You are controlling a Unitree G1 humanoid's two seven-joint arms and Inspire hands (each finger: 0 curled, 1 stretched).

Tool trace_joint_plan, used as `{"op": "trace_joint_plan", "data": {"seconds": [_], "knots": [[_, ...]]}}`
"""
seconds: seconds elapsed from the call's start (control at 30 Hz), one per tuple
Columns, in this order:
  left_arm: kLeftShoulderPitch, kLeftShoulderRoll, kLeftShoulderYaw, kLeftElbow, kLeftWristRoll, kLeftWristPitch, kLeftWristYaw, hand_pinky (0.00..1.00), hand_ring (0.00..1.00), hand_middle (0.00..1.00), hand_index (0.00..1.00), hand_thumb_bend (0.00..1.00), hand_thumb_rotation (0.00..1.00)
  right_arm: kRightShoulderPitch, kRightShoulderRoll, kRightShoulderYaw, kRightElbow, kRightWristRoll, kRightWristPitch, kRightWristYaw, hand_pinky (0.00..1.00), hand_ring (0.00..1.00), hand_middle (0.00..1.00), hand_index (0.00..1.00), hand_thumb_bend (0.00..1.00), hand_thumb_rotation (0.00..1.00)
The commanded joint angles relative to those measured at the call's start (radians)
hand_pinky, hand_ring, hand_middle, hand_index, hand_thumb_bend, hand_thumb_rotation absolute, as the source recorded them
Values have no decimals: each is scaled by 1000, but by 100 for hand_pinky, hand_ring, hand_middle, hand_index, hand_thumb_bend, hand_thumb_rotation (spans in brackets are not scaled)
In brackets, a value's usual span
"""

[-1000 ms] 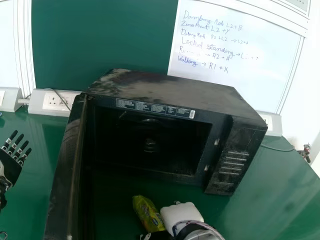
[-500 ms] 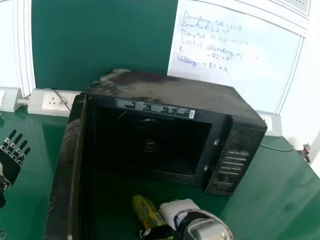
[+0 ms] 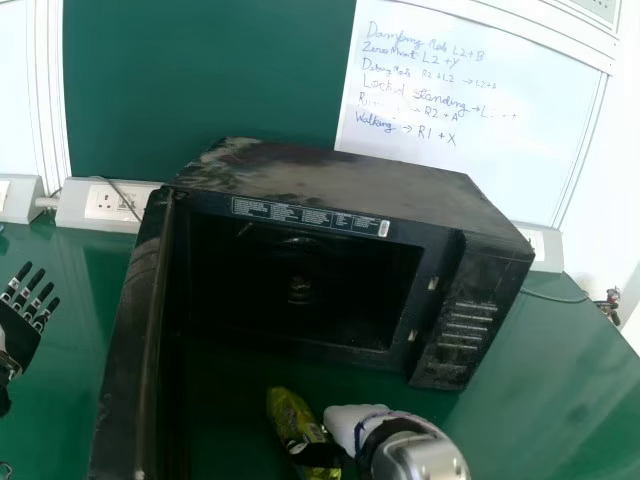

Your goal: Put biscuit inside oven

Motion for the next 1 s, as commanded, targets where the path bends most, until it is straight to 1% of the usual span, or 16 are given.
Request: {"op": "trace_joint_plan", "data": {"seconds": [0.0, 0.1, 0.17, 0.27, 0.33, 0.43, 0.47, 0.7, 0.77, 0.83, 0.9, 0.97], "knots": [[-11, 2, 4, -9, -4, 0, -1, 100, 100, 97, 98, 53, 22, 45, 11, 25, 23, -2, 7, -14, 21, 31, 48, 70, 56, 0], [-7, 2, 3, -10, -1, -4, -12, 100, 100, 97, 98, 53, 23, 62, 6, 32, 18, 0, 4, -44, 22, 32, 48, 69, 56, 0], [-6, 2, 2, -10, -1, -4, -13, 100, 100, 97, 98, 53, 23, 69, 3, 36, 18, -3, 2, -55, 20, 30, 48, 70, 56, 0], [-8, 0, 3, -13, -4, 0, -5, 100, 99, 96, 97, 53, 23, 72, 2, 39, 20, -11, 3, -64, 24, 33, 48, 69, 56, 0], [-10, -1, 4, -13, -8, 2, -1, 100, 99, 96, 96, 54, 23, 69, -1, 43, 23, -24, 0, -64, 24, 33, 48, 69, 56, 0], [-9, -2, 3, -19, -11, 4, 2, 100, 99, 96, 96, 53, 23, 67, 0, 49, 26, -48, 0, -68, 20, 28, 47, 70, 56, 0], [-9, -3, 2, -23, -9, 3, 4, 100, 99, 95, 96, 53, 23, 67, 0, 50, 26, -54, 0, -71, 17, 25, 47, 71, 56, 0], [-8, -8, -2, -38, -9, 5, 17, 100, 98, 95, 94, 51, 24, 64, 1, 51, 25, -81, -6, -72, 16, 24, 47, 70, 56, 0], [-5, -8, -4, -41, -4, 2, 13, 100, 98, 95, 95, 50, 24, 66, 0, 52, 23, -87, -9, -83, 15, 22, 47, 71, 56, 0], [-4, -7, -5, -41, 1, 1, 11, 100, 98, 94, 94, 50, 24, 68, -1, 49, 15, -89, -12, -92, 15, 23, 47, 70, 57, 0], [-4, -8, -5, -41, 1, 3, 15, 100, 97, 94, 94, 49, 24, 70, 3, 40, 1, -84, -8, -98, 20, 26, 47, 69, 57, 0], [-6, -9, -5, -41, 0, 2, 16, 100, 96, 93, 93, 48, 25, 73, 0, 32, -15, -74, -10, -111, 20, 27, 47, 68, 57, 0]]}}
